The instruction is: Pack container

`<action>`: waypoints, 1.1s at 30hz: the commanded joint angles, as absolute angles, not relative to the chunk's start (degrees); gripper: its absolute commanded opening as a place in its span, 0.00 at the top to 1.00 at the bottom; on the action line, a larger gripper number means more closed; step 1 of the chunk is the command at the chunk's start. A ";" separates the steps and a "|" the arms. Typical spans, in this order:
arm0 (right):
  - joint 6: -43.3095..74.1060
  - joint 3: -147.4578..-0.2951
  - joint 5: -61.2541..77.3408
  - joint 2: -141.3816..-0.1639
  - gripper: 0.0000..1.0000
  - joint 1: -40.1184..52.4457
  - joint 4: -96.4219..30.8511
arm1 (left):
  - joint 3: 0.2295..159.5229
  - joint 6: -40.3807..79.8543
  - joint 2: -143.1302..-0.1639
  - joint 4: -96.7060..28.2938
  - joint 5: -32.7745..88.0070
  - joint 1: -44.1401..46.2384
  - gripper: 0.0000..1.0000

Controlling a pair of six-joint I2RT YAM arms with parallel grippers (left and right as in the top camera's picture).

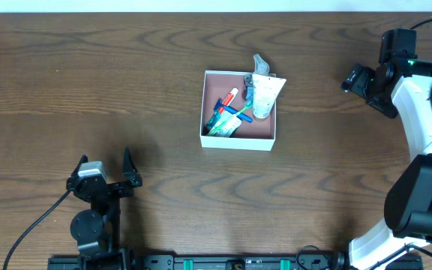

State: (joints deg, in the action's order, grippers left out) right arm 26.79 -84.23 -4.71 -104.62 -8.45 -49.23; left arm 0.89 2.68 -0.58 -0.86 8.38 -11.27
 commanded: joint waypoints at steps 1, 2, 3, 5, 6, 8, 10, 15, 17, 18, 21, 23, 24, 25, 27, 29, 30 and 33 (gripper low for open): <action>27.62 -84.71 -5.10 -104.75 0.01 -8.58 -49.23 | 0.23 1.50 -0.23 -3.38 9.02 -11.62 0.02; 27.59 -84.71 -5.10 -104.75 0.01 -8.58 -49.23 | 0.23 1.50 -0.23 -3.38 9.02 -11.62 0.02; 27.59 -84.71 -5.10 -104.75 0.01 -8.58 -49.23 | 0.23 1.52 -0.23 -3.38 9.02 -11.62 0.02; 27.62 -84.71 -5.10 -104.75 0.01 -8.58 -49.23 | 0.23 1.50 -0.23 -3.38 9.02 -11.62 0.02; 27.62 -84.71 -5.10 -104.75 0.01 -8.58 -49.23 | 0.23 1.50 -0.23 -3.38 9.02 -11.62 0.02; 27.62 -84.71 -5.10 -104.75 0.01 -8.58 -49.23 | 0.23 1.50 -0.23 -3.38 9.02 -11.62 0.02; 27.59 -84.71 -5.10 -104.75 0.01 -8.58 -49.23 | 0.23 1.52 -0.23 -3.38 9.02 -11.62 0.02; 27.59 -84.71 -5.15 -104.66 0.01 -8.58 -49.28 | 0.23 1.50 -0.23 -3.38 9.02 -11.62 0.02; 27.59 -84.66 -5.13 -104.60 0.01 -8.43 -49.25 | 0.23 1.50 -0.23 -3.38 9.02 -11.62 0.02; 27.59 -84.62 -5.15 -104.49 0.01 -8.23 -49.23 | 0.23 1.50 -0.23 -3.38 9.02 -11.62 0.02; 27.59 -84.55 -5.10 -103.24 0.01 -7.22 -49.28 | 0.23 1.52 -0.23 -3.38 9.02 -11.62 0.02; 26.65 -84.42 -7.66 -101.43 0.01 -6.11 -49.21 | 0.23 1.50 -0.23 -3.38 9.02 -11.62 0.02; 26.17 -84.20 -9.10 -100.12 0.01 -5.41 -49.39 | 0.23 1.50 -0.23 -3.38 9.02 -11.62 0.02; 26.02 -83.72 -9.87 -98.65 0.01 -4.67 -49.52 | 0.23 1.50 -0.23 -3.38 9.02 -11.62 0.02; 26.04 -82.00 -11.29 -95.09 0.01 -3.07 -48.90 | 0.23 1.50 -0.23 -3.38 9.02 -11.62 0.02; 26.06 -78.83 -11.35 -90.70 0.01 -1.56 -45.89 | 0.23 1.52 -0.23 -3.38 9.02 -11.62 0.02; 26.06 -76.64 -11.16 -88.25 0.01 -0.82 -43.53 | 0.23 1.50 -0.23 -3.38 9.02 -11.62 0.02; 26.02 -68.95 -10.90 -80.88 0.01 0.91 -34.04 | 0.23 1.50 -0.23 -3.38 9.02 -11.62 0.02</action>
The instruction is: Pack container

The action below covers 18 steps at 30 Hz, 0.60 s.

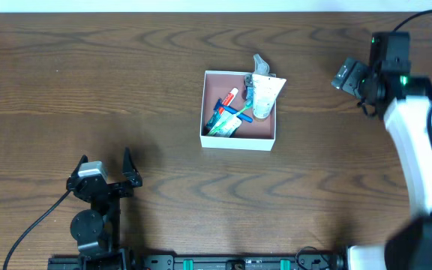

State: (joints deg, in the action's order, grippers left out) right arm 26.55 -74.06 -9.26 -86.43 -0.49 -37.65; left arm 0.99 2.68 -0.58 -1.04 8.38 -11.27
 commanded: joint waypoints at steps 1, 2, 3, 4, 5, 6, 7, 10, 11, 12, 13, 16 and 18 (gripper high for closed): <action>25.76 -65.87 -10.61 -78.22 0.01 1.39 -30.33 | 0.23 1.50 -0.23 -3.38 9.02 -11.62 0.02; 23.99 -62.33 -9.21 -75.11 0.01 1.78 -26.11 | 0.23 1.50 -0.23 -3.38 9.02 -11.62 0.02; 22.00 -59.72 -7.64 -72.84 0.01 1.96 -23.05 | 0.23 1.50 -0.23 -3.38 9.02 -11.62 0.02; 19.55 -56.77 -5.32 -70.28 0.01 2.00 -19.57 | 0.23 1.50 -0.23 -3.38 9.02 -11.62 0.02; 17.34 -53.98 -3.14 -67.88 0.01 2.00 -16.45 | 0.23 1.50 -0.23 -3.38 9.02 -11.62 0.02; 15.66 -51.66 -1.43 -65.91 0.01 2.00 -14.09 | 0.23 1.52 -0.23 -3.38 9.02 -11.62 0.02; 13.82 -48.71 0.21 -63.31 0.01 2.00 -11.49 | 0.23 1.50 -0.23 -3.38 9.02 -11.62 0.02; 11.68 -42.15 2.37 -57.39 0.01 2.00 -7.35 | 0.23 1.52 -0.23 -3.38 9.02 -11.62 0.02; 11.44 -39.38 2.70 -54.85 0.01 2.00 -5.91 | 0.23 1.52 -0.23 -3.38 9.02 -11.62 0.02; 11.31 -37.21 2.94 -52.93 0.01 1.98 -4.86 | 0.23 1.50 -0.23 -3.38 9.02 -11.62 0.02; 10.50 -34.48 3.57 -50.46 0.01 1.98 -3.51 | 0.23 1.50 -0.23 -3.38 9.02 -11.62 0.02; 7.01 -26.76 6.81 -43.09 0.01 1.98 0.82 | 0.23 1.50 -0.23 -3.38 9.02 -11.62 0.02; 4.36 -21.21 9.04 -38.13 0.01 2.00 4.89 | 0.23 1.50 -0.23 -3.38 9.02 -11.62 0.02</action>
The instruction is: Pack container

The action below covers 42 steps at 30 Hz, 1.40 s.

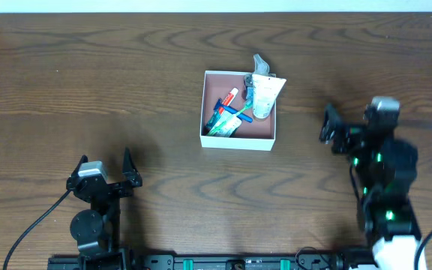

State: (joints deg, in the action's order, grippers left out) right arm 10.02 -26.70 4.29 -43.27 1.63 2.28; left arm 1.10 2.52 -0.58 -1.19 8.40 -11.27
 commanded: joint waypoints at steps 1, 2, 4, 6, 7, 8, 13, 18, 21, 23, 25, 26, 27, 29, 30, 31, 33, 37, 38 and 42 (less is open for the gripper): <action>3.68 -18.37 9.78 -35.83 0.01 2.00 7.27 | 0.23 1.52 -0.23 -3.38 9.02 -11.62 0.02; 3.70 -15.94 9.91 -34.02 0.01 2.00 9.47 | 0.23 1.50 -0.23 -3.38 9.02 -11.62 0.02; 3.75 -10.94 9.93 -30.41 0.01 2.00 13.82 | 0.23 1.50 -0.23 -3.38 9.02 -11.62 0.02; 3.75 -6.35 10.15 -26.83 0.01 2.00 17.08 | 0.23 1.50 -0.23 -3.38 9.02 -11.62 0.02; 3.75 -4.56 10.66 -25.06 0.01 2.00 17.78 | 0.23 1.50 -0.23 -3.38 9.02 -11.62 0.02; 3.75 -3.09 11.03 -23.42 0.01 2.00 18.24 | 0.23 1.50 -0.23 -3.38 9.02 -11.62 0.02; 3.73 -0.32 11.22 -18.50 0.01 2.22 16.99 | 0.23 1.50 -0.23 -3.38 8.99 -11.62 0.02; 2.85 -0.32 11.22 -14.13 0.01 2.22 13.93 | 0.23 1.50 -0.23 -3.38 9.02 -11.62 0.02; 2.42 -0.32 11.20 -10.87 0.01 2.20 11.16 | 0.23 1.52 -0.23 -3.38 9.02 -11.62 0.02; 1.67 -0.32 11.20 -8.91 0.01 2.15 8.99 | 0.23 1.50 -0.23 -3.38 9.02 -11.62 0.02; 0.93 -0.32 11.18 -7.66 0.01 2.15 6.63 | 0.23 1.52 -0.23 -3.38 9.02 -11.62 0.02; 0.43 -0.32 11.18 -7.40 0.01 2.15 5.76 | 0.23 1.52 -0.23 -3.38 9.02 -11.62 0.02; -0.32 -0.32 11.18 -7.20 0.01 2.15 4.89 | 0.23 1.50 -0.23 -3.38 9.02 -11.62 0.02; -1.89 -0.32 11.11 -6.72 0.01 2.15 3.14 | 0.23 1.50 -0.23 -3.38 9.02 -11.62 0.02; -2.52 -0.32 10.96 -6.22 0.01 2.15 2.22 | 0.23 1.52 -0.23 -3.38 9.02 -11.62 0.02; -2.87 -0.32 10.94 -5.56 0.01 2.15 1.37 | 0.23 1.50 -0.23 -3.38 9.02 -11.62 0.02; -3.07 -0.32 10.74 -3.66 0.01 2.07 -0.45 | 0.23 1.52 -0.23 -3.38 9.02 -11.62 0.02; -3.07 -0.30 10.76 -0.27 0.01 1.13 -2.98 | 0.23 1.50 -0.23 -3.38 8.99 -11.62 0.02; -3.09 -0.30 10.74 -0.27 0.01 0.97 -2.81 | 0.23 1.50 -0.23 -3.38 9.02 -11.62 0.02; -3.09 -0.30 10.72 -0.27 0.01 0.34 -3.07 | 0.23 1.50 -0.23 -3.38 9.02 -11.62 0.02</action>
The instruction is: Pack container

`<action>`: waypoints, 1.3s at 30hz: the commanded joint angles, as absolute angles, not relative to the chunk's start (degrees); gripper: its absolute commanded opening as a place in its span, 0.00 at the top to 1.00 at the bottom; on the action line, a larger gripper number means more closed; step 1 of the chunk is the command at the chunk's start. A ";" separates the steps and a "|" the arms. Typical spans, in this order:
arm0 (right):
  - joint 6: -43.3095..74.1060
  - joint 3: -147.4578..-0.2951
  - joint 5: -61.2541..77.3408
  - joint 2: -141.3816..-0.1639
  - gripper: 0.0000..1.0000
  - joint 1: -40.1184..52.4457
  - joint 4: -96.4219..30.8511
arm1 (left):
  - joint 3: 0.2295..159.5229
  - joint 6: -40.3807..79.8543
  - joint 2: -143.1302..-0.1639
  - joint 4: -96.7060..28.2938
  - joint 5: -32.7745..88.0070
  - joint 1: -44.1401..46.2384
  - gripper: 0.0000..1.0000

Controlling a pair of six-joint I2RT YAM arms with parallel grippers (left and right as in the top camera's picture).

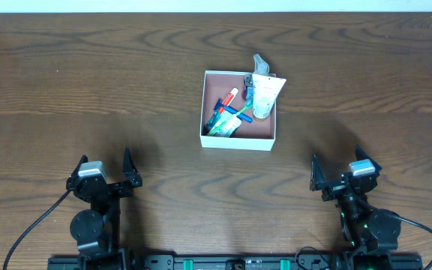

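A white box with a brown floor (265,129) sits at the table's middle. Inside lie a white tube (263,94), a clear wrapped item (258,63) poking over the back rim, and toothbrush-like items in blue, green and red (226,114). My left gripper (121,177) rests near the front left edge, open and empty. My right gripper (327,178) rests near the front right edge, open and empty. Both are far from the box.
Dark wood table (88,82) all around the box. A black cable (28,229) runs from the left arm's base toward the front left corner. A rail (238,262) lines the front edge.
My right arm has drawn back from the right of the box to the front right edge of the table. The left arm and the box's contents have not moved.
My right arm was raised at the far right, beyond the box. It then hung a little nearer the box, then lower on the right side of the table. Now it sits folded at the front right edge. The box stayed packed and still.
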State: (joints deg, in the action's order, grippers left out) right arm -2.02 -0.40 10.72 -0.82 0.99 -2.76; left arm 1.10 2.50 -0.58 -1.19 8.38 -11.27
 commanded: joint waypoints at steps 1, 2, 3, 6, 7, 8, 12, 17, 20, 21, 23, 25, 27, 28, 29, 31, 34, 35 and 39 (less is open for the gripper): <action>-3.09 -0.30 10.44 -0.27 0.01 0.30 -3.27 | 0.23 1.50 -0.23 -3.38 9.02 -11.62 0.02; -3.09 -0.30 10.04 -0.27 0.01 0.30 -3.29 | 0.23 1.50 -0.23 -3.38 9.02 -11.62 0.02; -3.09 -0.30 9.58 -0.27 0.01 0.32 -3.46 | 0.23 1.52 -0.23 -3.38 9.02 -11.62 0.02; -3.55 -0.32 8.82 -0.27 0.01 0.32 -3.66 | 0.23 1.50 -0.23 -3.38 9.02 -11.62 0.02; -3.81 -0.32 8.82 -0.27 0.01 0.32 -3.64 | 0.23 1.52 -0.23 -3.38 9.02 -11.62 0.02; -3.97 -0.32 8.84 -0.27 0.01 0.32 -3.64 | 0.23 1.50 -0.23 -3.38 9.02 -11.62 0.02; -5.02 -0.32 8.84 -0.32 0.01 0.25 -3.64 | 0.23 1.50 -0.23 -3.38 9.02 -11.62 0.02; -4.99 -0.32 9.08 -1.89 0.01 0.27 -3.64 | 0.23 1.50 -0.23 -3.38 9.02 -11.62 0.02; -4.99 -0.32 9.06 -4.05 0.01 0.27 -3.64 | 0.23 1.50 -0.23 -3.38 9.02 -11.62 0.02; -4.99 -0.32 9.06 -5.08 0.01 0.27 -3.62 | 0.23 1.50 -0.23 -3.38 9.02 -11.62 0.02; -4.97 -0.32 9.13 -7.40 0.01 0.27 -3.60 | 0.23 1.50 -0.23 -3.38 9.02 -11.62 0.02; -4.97 -0.32 9.23 -9.13 0.01 0.27 -3.46 | 0.23 1.50 -0.23 -3.38 9.02 -11.62 0.02; -5.02 -0.32 8.95 -9.39 0.01 0.27 -3.46 | 0.23 1.50 -0.23 -3.38 9.02 -11.62 0.02; -5.02 -0.32 8.38 -9.23 0.01 0.27 -3.44 | 0.23 1.50 -0.23 -3.38 9.02 -11.62 0.02; -5.02 -0.32 7.84 -9.02 0.01 0.27 -3.46 | 0.23 1.50 -0.23 -3.38 8.99 -11.62 0.02; -5.02 -0.32 6.98 -7.81 0.01 0.27 -3.46 | 0.23 1.50 -0.23 -3.38 9.02 -11.62 0.02; -5.02 -0.32 6.59 -5.43 0.01 0.27 -3.51 | 0.23 1.50 -0.23 -3.38 9.02 -11.62 0.02; -5.02 -0.32 6.59 -4.49 0.01 0.27 -3.51 | 0.23 1.50 -0.23 -3.38 9.02 -11.62 0.02; -5.02 -0.32 6.20 -1.58 0.01 0.27 -3.46 | 0.23 1.50 -0.23 -3.38 9.02 -11.62 0.02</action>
State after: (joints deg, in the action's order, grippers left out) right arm -4.05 -0.40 7.44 -3.42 0.71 -3.29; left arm 1.10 2.50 -0.58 -1.19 8.40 -11.27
